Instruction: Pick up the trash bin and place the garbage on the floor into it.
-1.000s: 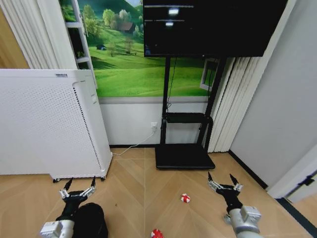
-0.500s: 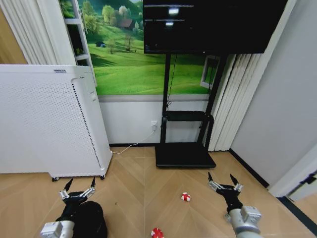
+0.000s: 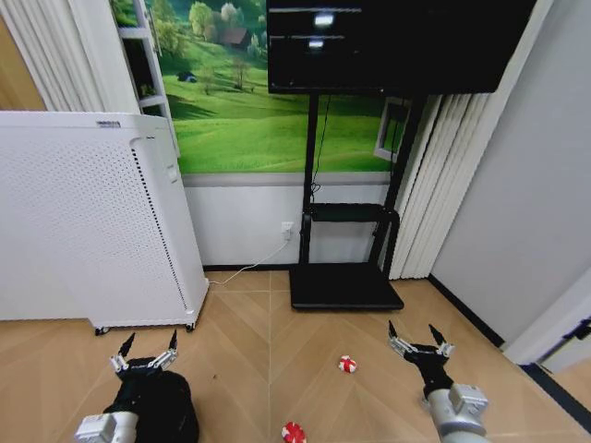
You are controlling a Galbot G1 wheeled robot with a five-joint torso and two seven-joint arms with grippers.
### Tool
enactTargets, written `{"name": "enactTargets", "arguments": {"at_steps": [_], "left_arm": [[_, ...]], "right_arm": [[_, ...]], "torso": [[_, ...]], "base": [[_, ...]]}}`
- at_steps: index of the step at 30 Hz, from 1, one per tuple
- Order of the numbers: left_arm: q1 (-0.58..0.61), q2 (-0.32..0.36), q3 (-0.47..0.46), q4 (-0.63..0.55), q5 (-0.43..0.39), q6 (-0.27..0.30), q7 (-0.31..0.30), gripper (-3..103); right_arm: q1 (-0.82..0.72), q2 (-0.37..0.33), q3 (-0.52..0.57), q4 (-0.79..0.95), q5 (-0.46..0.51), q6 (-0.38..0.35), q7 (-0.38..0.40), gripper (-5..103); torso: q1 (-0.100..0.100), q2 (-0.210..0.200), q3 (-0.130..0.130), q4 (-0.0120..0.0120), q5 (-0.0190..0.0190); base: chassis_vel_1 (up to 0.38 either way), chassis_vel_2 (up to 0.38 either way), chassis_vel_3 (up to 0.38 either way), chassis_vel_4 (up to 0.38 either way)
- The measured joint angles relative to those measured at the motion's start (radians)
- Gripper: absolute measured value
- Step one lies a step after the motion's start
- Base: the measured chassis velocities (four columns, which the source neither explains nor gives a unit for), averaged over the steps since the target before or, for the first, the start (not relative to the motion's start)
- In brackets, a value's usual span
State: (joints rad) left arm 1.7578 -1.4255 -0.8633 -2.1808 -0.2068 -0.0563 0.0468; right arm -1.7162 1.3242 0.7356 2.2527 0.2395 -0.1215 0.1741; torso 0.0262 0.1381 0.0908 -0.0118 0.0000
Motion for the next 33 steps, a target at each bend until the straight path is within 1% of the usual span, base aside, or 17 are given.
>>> {"name": "enactTargets", "arguments": {"at_steps": [5, 8, 13, 15, 16, 17, 18, 19, 20, 23, 24, 26, 27, 28, 30, 32, 33], "left_arm": [[0.029, -0.008, -0.011, 0.011, -0.005, -0.017, 0.003, 100], [0.064, -0.016, -0.029, 0.014, 0.028, -0.023, 0.006, 100], [0.117, -0.021, -0.04, 0.044, -0.001, -0.025, -0.009, 100], [0.176, -0.024, -0.054, 0.047, -0.094, -0.024, -0.007, 100], [0.176, -0.024, -0.054, 0.047, -0.094, -0.024, -0.007, 100], [0.214, -0.027, -0.064, 0.04, -0.139, -0.026, 0.0, 100], [0.232, -0.029, -0.071, 0.037, -0.16, -0.033, 0.005, 100], [0.289, -0.03, -0.095, 0.035, -0.232, -0.061, 0.034, 100], [0.289, -0.03, -0.095, 0.035, -0.232, -0.061, 0.034, 100], [0.367, -0.025, -0.1, 0.054, -0.369, -0.123, 0.08, 100], [0.367, -0.025, -0.1, 0.054, -0.369, -0.123, 0.08, 100], [0.391, -0.037, -0.091, 0.068, -0.421, -0.144, 0.075, 100], [0.391, -0.037, -0.091, 0.068, -0.421, -0.144, 0.075, 100], [0.397, -0.048, -0.092, 0.076, -0.42, -0.152, 0.057, 100], [0.405, -0.068, -0.101, 0.092, -0.385, -0.178, 0.027, 100], [0.406, -0.069, -0.102, 0.095, -0.38, -0.183, 0.025, 100], [0.412, -0.074, -0.097, 0.109, -0.359, -0.204, 0.024, 100]], "right_arm": [[-0.001, 0.0, 0.003, 0.0, 0.001, 0.0, 0.0, 100], [-0.003, 0.001, 0.006, -0.001, 0.002, 0.001, 0.0, 100], [-0.011, 0.013, 0.022, -0.001, 0.003, 0.004, 0.002, 100], [-0.015, 0.018, 0.036, -0.002, 0.007, 0.008, 0.004, 100], [-0.015, 0.018, 0.036, -0.002, 0.007, 0.008, 0.004, 100], [-0.014, 0.017, 0.039, -0.005, 0.011, 0.008, 0.005, 100], [-0.012, 0.017, 0.04, -0.007, 0.014, 0.008, 0.005, 100], [-0.011, 0.017, 0.045, -0.013, 0.02, 0.01, 0.005, 100], [-0.011, 0.017, 0.045, -0.013, 0.02, 0.01, 0.005, 100], [-0.007, 0.023, 0.049, -0.027, 0.026, 0.011, 0.005, 100], [-0.007, 0.023, 0.049, -0.027, 0.026, 0.011, 0.005, 100], [-0.001, 0.025, 0.05, -0.03, 0.027, 0.01, 0.005, 100], [-0.001, 0.025, 0.05, -0.03, 0.027, 0.01, 0.005, 100], [0.008, 0.022, 0.049, -0.033, 0.031, 0.006, 0.006, 100], [0.03, 0.014, 0.043, -0.045, 0.037, -0.001, 0.008, 100], [0.032, 0.013, 0.042, -0.046, 0.037, -0.002, 0.008, 100], [0.043, 0.012, 0.038, -0.056, 0.04, -0.004, 0.008, 100]], "torso": [[-0.004, -0.018, -0.014, -0.0002, -0.0001], [-0.004, -0.022, -0.018, 0.0, 0.0001], [-0.004, -0.023, -0.019, -0.0001, -0.0001], [-0.004, -0.022, -0.019, -0.0004, -0.0002], [-0.004, -0.022, -0.019, -0.0004, -0.0002], [-0.004, -0.022, -0.018, -0.0001, -0.0003], [-0.004, -0.021, -0.018, 0.0, 0.0], [-0.004, -0.02, -0.017, 0.0003, 0.0002], [-0.004, -0.02, -0.017, 0.0003, 0.0002], [-0.003, -0.019, -0.016, 0.0001, 0.0002], [-0.003, -0.019, -0.016, 0.0001, 0.0002], [-0.003, -0.018, -0.015, -0.0003, -0.0002], [-0.003, -0.018, -0.015, -0.0003, -0.0002], [-0.003, -0.017, -0.015, -0.0002, -0.0001], [-0.002, -0.016, -0.014, 0.0002, 0.0], [-0.002, -0.016, -0.014, 0.0002, 0.0], [-0.002, -0.016, -0.014, 0.0, 0.0002]], "base": [[0.0, 0.0, 0.0, 0.0], [0.0, 0.0, 0.0, 0.0], [0.0, 0.0, 0.0, 0.0], [0.0, 0.0, 0.0, 0.0], [0.0, 0.0, 0.0, 0.0], [0.0, 0.0, 0.0, 0.0], [0.0, 0.0, 0.0, 0.0], [0.0, 0.0, 0.0, 0.0], [0.0, 0.0, 0.0, 0.0], [0.0, 0.0, 0.0, 0.0], [0.0, 0.0, 0.0, 0.0], [0.0, 0.0, 0.0, 0.0], [0.0, 0.0, 0.0, 0.0], [0.0, 0.0, 0.0, 0.0], [0.0, 0.0, 0.0, 0.0], [0.0, 0.0, 0.0, 0.0], [0.0, 0.0, 0.0, 0.0]]}}
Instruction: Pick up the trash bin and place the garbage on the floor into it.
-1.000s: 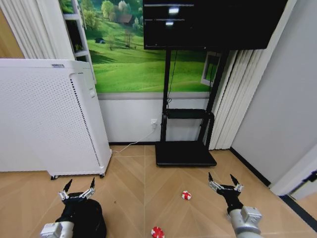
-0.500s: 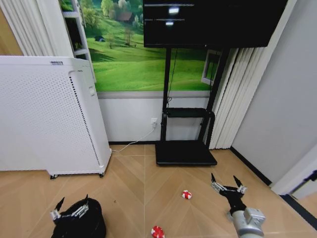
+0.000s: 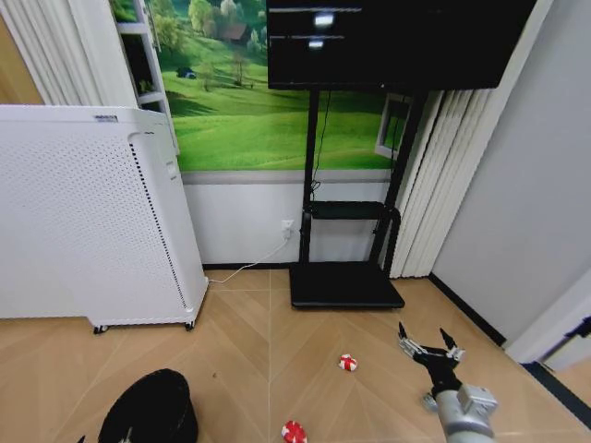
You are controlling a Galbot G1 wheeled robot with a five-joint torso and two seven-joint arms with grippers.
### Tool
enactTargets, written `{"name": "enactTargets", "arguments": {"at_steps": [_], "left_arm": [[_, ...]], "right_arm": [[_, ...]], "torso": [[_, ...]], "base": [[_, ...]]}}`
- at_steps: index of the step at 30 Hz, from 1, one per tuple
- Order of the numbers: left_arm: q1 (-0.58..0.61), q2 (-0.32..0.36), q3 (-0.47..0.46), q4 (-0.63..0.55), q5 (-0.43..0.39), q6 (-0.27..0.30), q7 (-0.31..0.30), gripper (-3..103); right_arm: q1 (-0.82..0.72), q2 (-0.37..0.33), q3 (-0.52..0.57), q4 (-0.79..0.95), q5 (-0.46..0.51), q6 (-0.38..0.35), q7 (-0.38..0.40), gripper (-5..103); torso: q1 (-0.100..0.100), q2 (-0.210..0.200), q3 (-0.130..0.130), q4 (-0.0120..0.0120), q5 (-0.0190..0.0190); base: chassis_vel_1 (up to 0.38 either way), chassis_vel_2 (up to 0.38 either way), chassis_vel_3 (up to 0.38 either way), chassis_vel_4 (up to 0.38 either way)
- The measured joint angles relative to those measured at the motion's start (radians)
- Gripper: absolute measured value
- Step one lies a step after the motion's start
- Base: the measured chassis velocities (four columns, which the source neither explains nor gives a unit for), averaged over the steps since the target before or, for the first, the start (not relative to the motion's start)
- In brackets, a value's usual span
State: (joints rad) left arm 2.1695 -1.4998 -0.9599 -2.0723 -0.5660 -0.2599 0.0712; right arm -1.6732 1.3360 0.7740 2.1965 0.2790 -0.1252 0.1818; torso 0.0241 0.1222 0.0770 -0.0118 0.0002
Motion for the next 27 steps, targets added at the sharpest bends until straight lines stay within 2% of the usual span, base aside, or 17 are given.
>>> {"name": "enactTargets", "arguments": {"at_steps": [8, 11, 13, 17, 20, 27], "left_arm": [[0.001, -0.01, 0.037, 0.091, 0.016, -0.034, 0.01, 100], [-0.008, -0.007, 0.036, 0.125, 0.006, -0.039, 0.012, 100], [-0.036, 0.005, 0.031, 0.188, -0.022, -0.039, 0.014, 100], [-0.054, 0.01, 0.029, 0.217, -0.03, -0.036, 0.015, 100], [-0.125, 0.021, 0.021, 0.281, -0.047, -0.012, 0.016, 100], [-0.176, 0.028, 0.014, 0.258, -0.075, 0.035, 0.034, 100]], "right_arm": [[0.009, -0.002, 0.0, -0.023, 0.011, 0.0, -0.001, 100], [0.007, -0.003, 0.004, -0.032, 0.015, 0.003, -0.002, 100], [0.004, -0.003, 0.007, -0.039, 0.02, 0.007, -0.003, 100], [0.003, -0.003, 0.007, -0.04, 0.021, 0.007, -0.003, 100], [-0.004, -0.002, 0.006, -0.038, 0.019, 0.007, -0.003, 100], [-0.016, 0.002, 0.004, -0.034, 0.01, 0.007, -0.003, 100]], "torso": [[0.0, 0.001, 0.001, 0.0, -0.0001], [0.0, 0.002, 0.001, 0.0, -0.0003], [0.0, 0.002, 0.002, 0.0, -0.0001], [0.0, 0.002, 0.002, 0.0, -0.0004], [0.001, 0.003, 0.002, 0.0, -0.0004], [0.001, 0.003, 0.003, -0.0001, 0.0]], "base": [[0.0, 0.0, 0.0, 0.0], [0.0, 0.0, 0.0, 0.0], [0.0, 0.0, 0.0, 0.0], [0.0, 0.0, 0.0, 0.0], [0.0, 0.0, 0.0, 0.0], [0.0, 0.0, 0.0, 0.0]]}}
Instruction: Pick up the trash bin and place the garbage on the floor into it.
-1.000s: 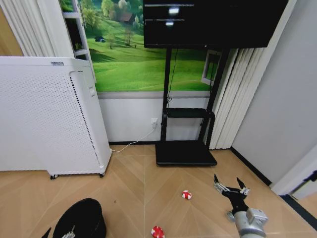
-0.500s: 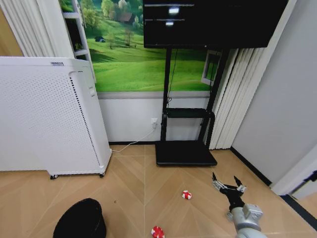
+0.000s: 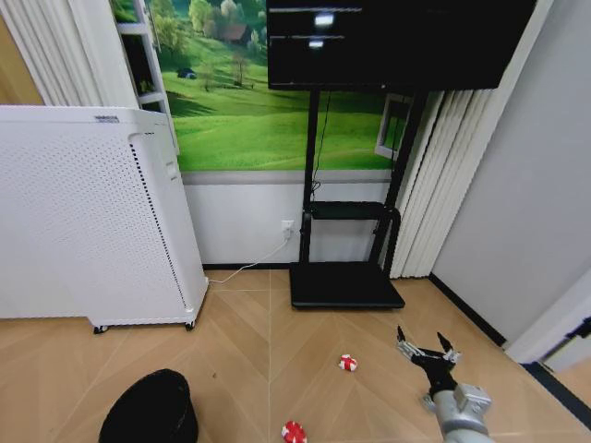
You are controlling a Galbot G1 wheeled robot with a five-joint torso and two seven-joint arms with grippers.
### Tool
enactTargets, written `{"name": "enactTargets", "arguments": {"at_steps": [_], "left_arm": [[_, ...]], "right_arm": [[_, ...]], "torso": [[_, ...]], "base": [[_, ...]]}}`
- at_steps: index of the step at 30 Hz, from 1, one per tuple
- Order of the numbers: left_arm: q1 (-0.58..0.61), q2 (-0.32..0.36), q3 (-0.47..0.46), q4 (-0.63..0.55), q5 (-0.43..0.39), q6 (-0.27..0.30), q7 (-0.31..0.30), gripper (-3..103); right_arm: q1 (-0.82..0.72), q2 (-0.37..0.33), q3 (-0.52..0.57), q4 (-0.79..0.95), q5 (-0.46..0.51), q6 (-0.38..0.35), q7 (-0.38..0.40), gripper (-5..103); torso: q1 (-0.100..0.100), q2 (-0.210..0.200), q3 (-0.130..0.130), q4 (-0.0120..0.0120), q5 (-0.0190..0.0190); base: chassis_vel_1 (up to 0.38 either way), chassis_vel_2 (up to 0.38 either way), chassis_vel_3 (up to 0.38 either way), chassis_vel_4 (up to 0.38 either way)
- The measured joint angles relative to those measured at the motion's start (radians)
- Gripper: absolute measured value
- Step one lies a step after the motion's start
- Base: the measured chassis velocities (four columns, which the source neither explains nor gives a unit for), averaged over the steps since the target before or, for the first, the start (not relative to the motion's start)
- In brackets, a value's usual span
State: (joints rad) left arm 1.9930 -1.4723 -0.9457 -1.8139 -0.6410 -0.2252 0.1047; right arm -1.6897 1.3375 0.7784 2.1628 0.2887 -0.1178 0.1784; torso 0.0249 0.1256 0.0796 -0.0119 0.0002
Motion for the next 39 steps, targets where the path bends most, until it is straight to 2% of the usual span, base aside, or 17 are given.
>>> {"name": "enactTargets", "arguments": {"at_steps": [6, 11, 14, 15, 16, 18, 19, 20, 22, 25, 26, 28, 29, 31, 34, 37, 39], "left_arm": [[-0.057, 0.014, 0.016, 0.061, -0.025, 0.067, -0.01, 100], [-0.071, 0.011, 0.019, 0.08, -0.016, 0.068, -0.018, 101], [-0.072, 0.004, 0.019, 0.08, -0.015, 0.067, -0.017, 85], [-0.072, 0.004, 0.019, 0.08, -0.015, 0.067, -0.017, 85], [-0.072, 0.003, 0.018, 0.081, -0.014, 0.065, -0.017, 80], [-0.071, 0.002, 0.017, 0.081, -0.012, 0.064, -0.018, 80], [-0.07, 0.002, 0.017, 0.08, -0.011, 0.063, -0.018, 74], [-0.067, 0.002, 0.016, 0.073, -0.009, 0.066, -0.02, 64], [-0.066, 0.002, 0.015, 0.069, -0.009, 0.066, -0.021, 64], [-0.063, 0.004, 0.006, 0.045, -0.017, 0.061, -0.02, 46], [-0.063, 0.004, 0.006, 0.045, -0.017, 0.061, -0.02, 46], [-0.064, 0.004, 0.003, 0.039, -0.019, 0.059, -0.021, 36], [-0.064, 0.004, 0.003, 0.039, -0.019, 0.059, -0.021, 36], [-0.065, 0.004, 0.0, 0.035, -0.02, 0.053, -0.018, 24], [-0.066, 0.004, -0.003, 0.032, -0.02, 0.051, -0.017, 19], [-0.069, 0.007, -0.005, 0.032, -0.022, 0.05, -0.015, 5], [-0.07, 0.007, -0.007, 0.032, -0.022, 0.046, -0.016, 5]], "right_arm": [[0.022, -0.017, -0.001, -0.005, 0.011, -0.006, 0.006, 100], [0.037, -0.026, 0.004, -0.002, 0.032, -0.021, 0.013, 100], [0.02, -0.014, 0.001, -0.006, 0.032, -0.02, 0.013, 100], [0.02, -0.014, 0.001, -0.006, 0.032, -0.02, 0.013, 100], [0.013, -0.009, -0.003, -0.007, 0.03, -0.019, 0.013, 100], [0.009, -0.006, -0.005, -0.007, 0.026, -0.017, 0.013, 100], [0.008, -0.004, -0.007, -0.007, 0.024, -0.015, 0.012, 100], [0.007, -0.004, -0.008, -0.007, 0.023, -0.014, 0.012, 100], [0.006, -0.005, -0.008, -0.007, 0.024, -0.014, 0.012, 100], [0.009, -0.012, -0.002, -0.008, 0.03, -0.011, 0.012, 100], [0.009, -0.012, -0.002, -0.008, 0.03, -0.011, 0.012, 100], [0.009, -0.013, -0.001, -0.008, 0.031, -0.01, 0.012, 100], [0.009, -0.013, -0.001, -0.008, 0.031, -0.01, 0.012, 100], [0.009, -0.013, -0.001, -0.008, 0.031, -0.009, 0.012, 100], [0.008, -0.013, -0.001, -0.008, 0.031, -0.008, 0.012, 100], [0.008, -0.014, -0.002, -0.008, 0.031, -0.007, 0.012, 100], [0.008, -0.014, -0.002, -0.008, 0.031, -0.007, 0.012, 100]], "torso": [[0.0, 0.0, 0.0, 0.0004, -0.0003], [0.0, 0.001, 0.0, 0.0002, 0.0012], [0.0, 0.001, 0.0, 0.0, 0.001], [0.0, 0.001, 0.0, 0.0, 0.001], [0.0, 0.001, 0.0, -0.0001, 0.0004], [0.0, 0.001, 0.001, 0.0004, -0.0005], [0.0, 0.001, 0.001, 0.0001, -0.0009], [0.0, 0.001, 0.001, 0.0001, -0.0019], [0.0, 0.001, 0.001, 0.0001, -0.002], [0.0, 0.001, 0.001, 0.0, -0.0009], [0.0, 0.001, 0.001, 0.0, -0.0009], [0.0, 0.001, 0.001, 0.0001, -0.0006], [0.0, 0.001, 0.001, 0.0001, -0.0006], [0.0, 0.001, 0.001, 0.0001, -0.0006], [0.0, 0.001, 0.001, 0.0, -0.0004], [0.0, 0.001, 0.001, 0.0001, -0.0002], [0.0, 0.001, 0.001, 0.0003, 0.0001]], "base": [[0.0, 0.0, 0.0, 0.0], [0.0, 0.0, 0.0, 0.0], [0.0, 0.0, 0.0, 0.0], [0.0, 0.0, 0.0, 0.0], [0.0, 0.0, 0.0, 0.0], [0.0, 0.0, 0.0, 0.0], [0.0, 0.0, 0.0, 0.0], [0.0, 0.0, 0.0, 0.0], [0.0, 0.0, 0.0, 0.0], [0.0, 0.0, 0.0, 0.0], [0.0, 0.0, 0.0, 0.0], [0.0, 0.0, 0.0, 0.0], [0.0, 0.0, 0.0, 0.0], [0.0, 0.0, 0.0, 0.0], [0.0, 0.0, 0.0, 0.0], [0.0, 0.0, 0.0, 0.0], [0.0, 0.0, 0.0, 0.0]]}}
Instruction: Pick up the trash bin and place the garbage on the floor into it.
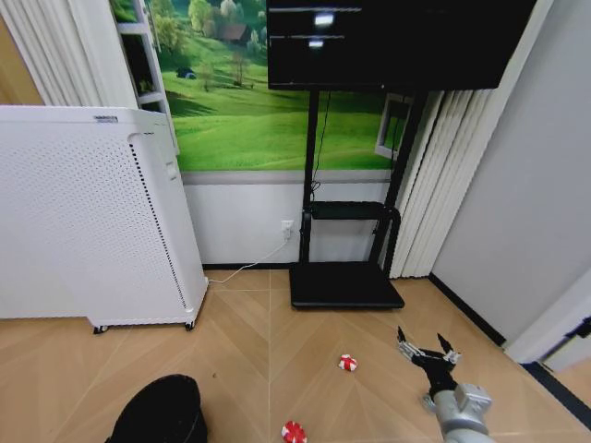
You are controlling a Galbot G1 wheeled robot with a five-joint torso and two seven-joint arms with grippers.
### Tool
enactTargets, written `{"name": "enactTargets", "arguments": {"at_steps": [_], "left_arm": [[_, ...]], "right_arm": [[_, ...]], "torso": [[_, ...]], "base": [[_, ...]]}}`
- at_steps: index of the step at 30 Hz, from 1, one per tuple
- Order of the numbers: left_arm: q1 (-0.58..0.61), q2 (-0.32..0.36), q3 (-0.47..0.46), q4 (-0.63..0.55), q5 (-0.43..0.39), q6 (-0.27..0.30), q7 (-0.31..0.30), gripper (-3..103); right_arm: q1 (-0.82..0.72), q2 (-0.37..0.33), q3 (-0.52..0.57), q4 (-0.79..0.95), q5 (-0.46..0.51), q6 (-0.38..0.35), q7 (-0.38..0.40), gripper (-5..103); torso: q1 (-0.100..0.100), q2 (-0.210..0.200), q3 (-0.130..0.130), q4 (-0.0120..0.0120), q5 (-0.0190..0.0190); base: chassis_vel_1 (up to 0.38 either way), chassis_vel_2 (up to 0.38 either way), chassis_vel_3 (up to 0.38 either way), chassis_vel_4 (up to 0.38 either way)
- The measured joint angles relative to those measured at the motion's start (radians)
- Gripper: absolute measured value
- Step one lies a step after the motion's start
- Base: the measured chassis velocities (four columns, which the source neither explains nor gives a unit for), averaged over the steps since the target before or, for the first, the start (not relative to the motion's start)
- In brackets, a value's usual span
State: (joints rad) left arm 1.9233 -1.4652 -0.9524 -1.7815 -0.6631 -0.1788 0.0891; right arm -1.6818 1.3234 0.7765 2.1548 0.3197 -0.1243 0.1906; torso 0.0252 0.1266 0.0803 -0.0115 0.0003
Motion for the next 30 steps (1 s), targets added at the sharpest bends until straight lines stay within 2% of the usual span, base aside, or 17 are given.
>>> {"name": "enactTargets", "arguments": {"at_steps": [2, 10, 13, 15, 16, 18, 20, 21, 22, 23, 24, 27, 28, 29, 30], "left_arm": [[-0.002, 0.001, 0.001, 0.014, -0.001, 0.004, 0.0, 0], [-0.005, 0.001, 0.003, 0.029, -0.005, 0.001, 0.005, 0], [-0.003, 0.002, 0.001, 0.026, -0.003, -0.012, 0.036, 0], [0.009, 0.002, -0.005, 0.0, -0.018, -0.05, 0.13, -3], [0.009, 0.002, -0.005, 0.0, -0.018, -0.05, 0.13, -3], [0.032, 0.001, -0.004, -0.049, -0.073, -0.053, 0.178, 7], [0.042, 0.0, -0.002, -0.066, -0.095, -0.043, 0.178, 7], [0.059, -0.002, 0.0, -0.093, -0.135, -0.015, 0.162, 17], [0.068, -0.002, 0.0, -0.105, -0.156, 0.004, 0.146, 23], [0.076, -0.002, -0.001, -0.117, -0.168, 0.033, 0.118, 23], [0.076, -0.002, -0.001, -0.117, -0.168, 0.033, 0.118, 23], [0.109, 0.006, -0.025, -0.173, -0.215, 0.195, -0.023, 39], [0.109, 0.006, -0.025, -0.173, -0.215, 0.195, -0.023, 39], [0.117, 0.007, -0.037, -0.19, -0.227, 0.244, -0.054, 44], [0.128, 0.012, -0.059, -0.223, -0.255, 0.306, -0.113, 49]], "right_arm": [[0.002, -0.003, 0.001, 0.0, 0.001, 0.001, 0.0, 100], [0.003, -0.007, 0.006, -0.005, 0.004, 0.002, 0.002, 100], [0.002, -0.005, 0.005, -0.006, 0.003, 0.003, 0.002, 100], [0.002, -0.004, 0.003, -0.008, 0.002, 0.003, 0.002, 100], [0.002, -0.004, 0.003, -0.008, 0.002, 0.003, 0.002, 100], [0.003, -0.007, 0.003, -0.012, 0.002, 0.004, 0.002, 100], [0.004, -0.008, 0.003, -0.013, 0.003, 0.004, 0.002, 100], [0.007, -0.01, 0.004, -0.016, 0.004, 0.004, 0.002, 100], [0.009, -0.013, 0.005, -0.017, 0.005, 0.004, 0.003, 100], [0.011, -0.014, 0.005, -0.018, 0.007, 0.004, 0.003, 100], [0.011, -0.014, 0.005, -0.018, 0.007, 0.004, 0.003, 100], [0.015, -0.023, 0.008, -0.022, 0.014, 0.004, 0.004, 100], [0.015, -0.023, 0.008, -0.022, 0.014, 0.004, 0.004, 100], [0.016, -0.024, 0.009, -0.023, 0.016, 0.004, 0.005, 100], [0.017, -0.025, 0.01, -0.025, 0.017, 0.003, 0.005, 100]], "torso": [[0.0, 0.0, 0.0, -0.0001, -0.0009], [0.0, 0.0, 0.0, -0.0002, -0.0002], [0.0, 0.0, 0.0, -0.0003, -0.0006], [0.0, 0.0, 0.0, -0.0003, -0.0003], [0.0, 0.0, 0.0, -0.0003, -0.0003], [0.0, 0.0, 0.0, -0.0004, -0.0002], [0.0, 0.0, 0.0, -0.0005, 0.0], [0.0, 0.0, 0.0, -0.0003, -0.0002], [0.0, 0.0, 0.0, -0.0003, -0.0003], [0.0, 0.0, 0.0, -0.0003, -0.0003], [0.0, 0.0, 0.0, -0.0003, -0.0003], [0.0, 0.0, 0.0, -0.0002, -0.0004], [0.0, 0.0, 0.0, -0.0002, -0.0004], [0.0, 0.0, 0.0, -0.0003, -0.0004], [0.0, 0.0, 0.0, -0.0002, -0.0003]], "base": [[0.0, 0.0, 0.0, 0.0], [0.0, 0.0, 0.0, 0.0], [0.0, 0.0, 0.0, 0.0], [0.0, 0.0, 0.0, 0.0], [0.0, 0.0, 0.0, 0.0], [0.0, 0.0, 0.0, 0.0], [0.0, 0.0, 0.0, 0.0], [0.0, 0.0, 0.0, 0.0], [0.0, 0.0, 0.0, 0.0], [0.0, 0.0, 0.0, 0.0], [0.0, 0.0, 0.0, 0.0], [0.0, 0.0, 0.0, 0.0], [0.0, 0.0, 0.0, 0.0], [0.0, 0.0, 0.0, 0.0], [0.0, 0.0, 0.0, 0.0]]}}
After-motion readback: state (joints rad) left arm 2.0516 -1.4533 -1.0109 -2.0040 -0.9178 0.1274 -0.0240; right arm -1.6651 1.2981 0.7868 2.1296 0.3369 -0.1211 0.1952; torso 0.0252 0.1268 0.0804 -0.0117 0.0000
